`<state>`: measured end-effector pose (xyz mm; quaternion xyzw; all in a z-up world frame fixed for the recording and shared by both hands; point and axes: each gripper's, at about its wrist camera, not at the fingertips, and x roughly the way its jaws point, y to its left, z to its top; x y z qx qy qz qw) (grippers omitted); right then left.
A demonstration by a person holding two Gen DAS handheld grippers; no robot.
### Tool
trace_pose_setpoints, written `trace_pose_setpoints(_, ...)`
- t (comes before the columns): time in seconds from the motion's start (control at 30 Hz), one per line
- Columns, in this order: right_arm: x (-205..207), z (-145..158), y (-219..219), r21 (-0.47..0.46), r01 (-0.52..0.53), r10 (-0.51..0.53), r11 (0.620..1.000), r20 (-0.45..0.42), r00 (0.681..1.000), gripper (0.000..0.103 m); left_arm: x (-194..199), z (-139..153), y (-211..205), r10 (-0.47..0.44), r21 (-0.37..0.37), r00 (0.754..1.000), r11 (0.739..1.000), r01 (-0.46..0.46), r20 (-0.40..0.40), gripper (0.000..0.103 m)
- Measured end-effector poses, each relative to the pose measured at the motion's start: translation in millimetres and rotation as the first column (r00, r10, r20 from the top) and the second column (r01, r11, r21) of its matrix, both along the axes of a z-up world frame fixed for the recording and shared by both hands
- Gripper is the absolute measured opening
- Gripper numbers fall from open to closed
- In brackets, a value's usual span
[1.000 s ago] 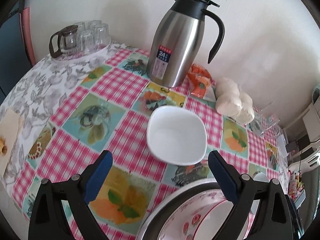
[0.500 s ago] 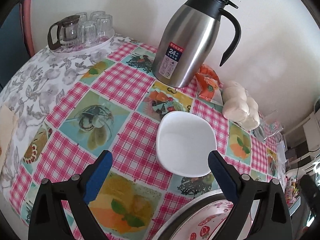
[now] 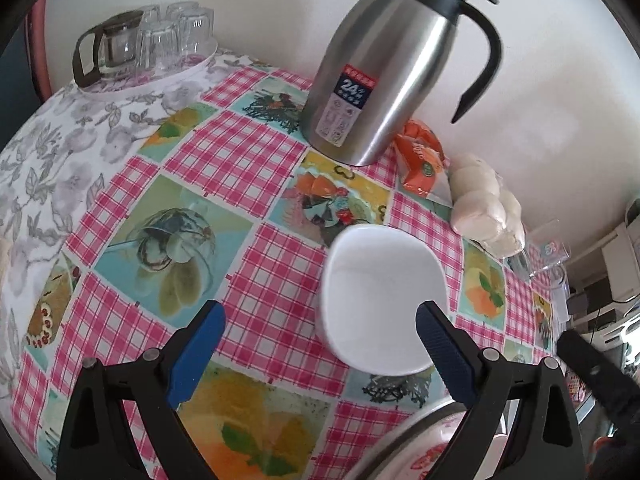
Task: Organize plates and bowls
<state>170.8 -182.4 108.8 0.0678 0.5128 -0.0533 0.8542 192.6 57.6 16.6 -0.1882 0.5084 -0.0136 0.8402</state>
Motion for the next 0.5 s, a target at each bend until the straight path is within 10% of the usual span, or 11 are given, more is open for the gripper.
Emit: trace_pose_setpoints(0.5,29.6,-50.9,51.5,-0.079,-0.050,0.041,0.996,-0.115,0.993,0.083,16.9,-38.8,6.9,-0.037,-0.079,0.996,0.996,0.031,-0.076,0.070)
